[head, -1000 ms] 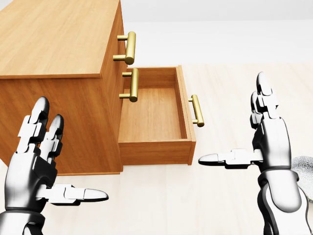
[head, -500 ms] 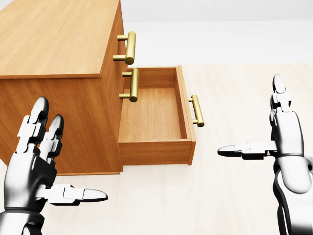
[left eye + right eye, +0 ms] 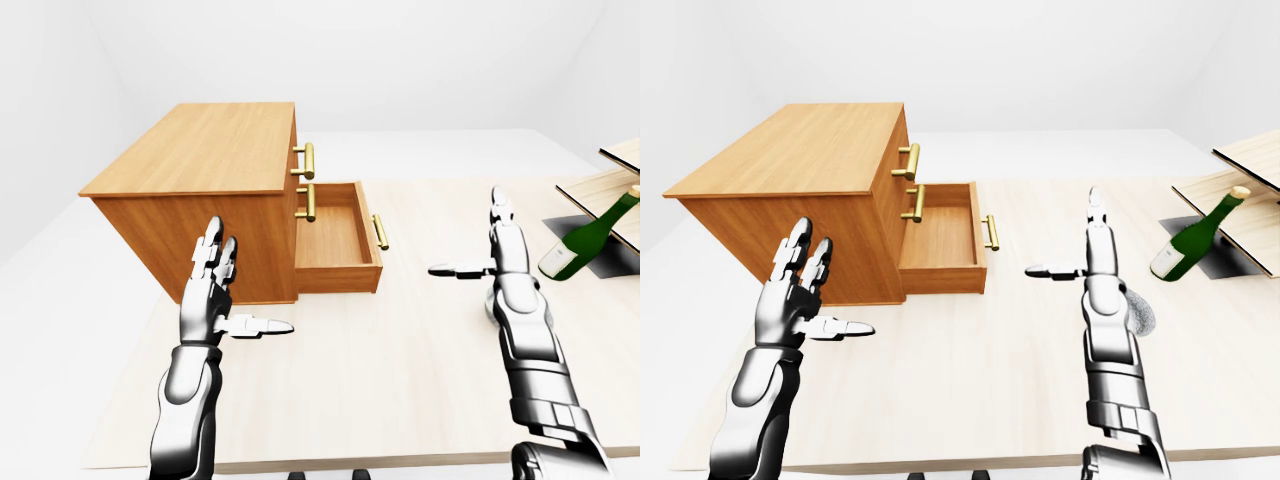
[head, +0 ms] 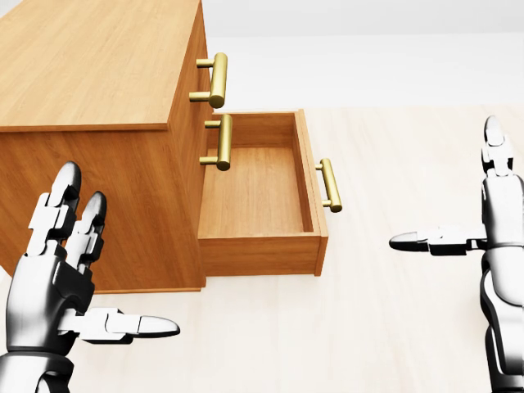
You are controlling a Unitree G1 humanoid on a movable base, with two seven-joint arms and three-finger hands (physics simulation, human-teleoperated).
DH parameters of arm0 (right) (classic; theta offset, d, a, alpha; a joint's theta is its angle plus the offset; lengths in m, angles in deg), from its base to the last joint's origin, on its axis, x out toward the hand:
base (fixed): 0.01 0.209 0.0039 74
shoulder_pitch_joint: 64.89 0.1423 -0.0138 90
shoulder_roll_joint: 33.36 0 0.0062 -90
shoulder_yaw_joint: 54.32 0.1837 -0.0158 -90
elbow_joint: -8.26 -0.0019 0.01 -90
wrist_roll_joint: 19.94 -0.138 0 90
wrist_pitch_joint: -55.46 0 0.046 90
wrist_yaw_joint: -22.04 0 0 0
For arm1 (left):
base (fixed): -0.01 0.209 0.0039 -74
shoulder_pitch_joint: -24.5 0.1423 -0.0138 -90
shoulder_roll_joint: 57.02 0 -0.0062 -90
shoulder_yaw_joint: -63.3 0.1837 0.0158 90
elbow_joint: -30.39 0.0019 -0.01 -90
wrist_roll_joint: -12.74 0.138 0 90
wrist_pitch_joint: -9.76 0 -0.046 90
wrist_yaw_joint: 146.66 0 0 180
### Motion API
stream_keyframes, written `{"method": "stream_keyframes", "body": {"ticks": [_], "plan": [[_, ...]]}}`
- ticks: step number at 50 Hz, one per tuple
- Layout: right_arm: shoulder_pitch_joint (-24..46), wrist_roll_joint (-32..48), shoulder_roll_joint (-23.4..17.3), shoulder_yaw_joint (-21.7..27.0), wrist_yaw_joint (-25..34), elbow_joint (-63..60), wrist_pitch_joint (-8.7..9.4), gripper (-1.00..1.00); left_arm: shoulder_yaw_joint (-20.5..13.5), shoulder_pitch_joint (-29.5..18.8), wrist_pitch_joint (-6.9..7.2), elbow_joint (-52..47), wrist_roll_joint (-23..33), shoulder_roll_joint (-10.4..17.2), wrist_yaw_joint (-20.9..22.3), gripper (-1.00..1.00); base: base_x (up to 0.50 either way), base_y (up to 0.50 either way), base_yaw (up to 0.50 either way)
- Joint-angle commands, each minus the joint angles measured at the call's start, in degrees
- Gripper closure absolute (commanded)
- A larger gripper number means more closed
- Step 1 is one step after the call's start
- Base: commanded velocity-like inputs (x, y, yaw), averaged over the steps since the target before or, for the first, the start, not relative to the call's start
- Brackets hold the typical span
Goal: Put the bowl on top of the cabinet.
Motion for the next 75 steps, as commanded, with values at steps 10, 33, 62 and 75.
{"method": "stream_keyframes", "body": {"ticks": [10,33,62,75], "plan": [[5.27,3.57,-4.30,-0.17,-2.40,12.23,-6.15,-1.00,-0.50,-3.95,0.00,4.28,2.14,-0.03,-2.13,-1.00,0.00,0.00,0.00],[10.83,9.11,-9.51,-1.76,-7.66,29.27,-8.01,-1.00,-0.44,-4.10,0.00,5.47,2.31,-0.02,-2.13,-1.00,0.01,0.00,0.00],[9.74,15.15,-10.21,-2.52,-9.25,31.22,-8.01,-1.00,-0.08,-4.17,0.00,7.43,2.77,-0.08,-2.12,-1.00,0.01,0.00,0.00],[8.83,16.29,-10.39,-2.31,-9.30,29.89,-8.01,-1.00,0.03,-3.80,0.00,6.24,2.77,-0.15,-2.02,-1.00,0.00,0.00,0.00]]}}
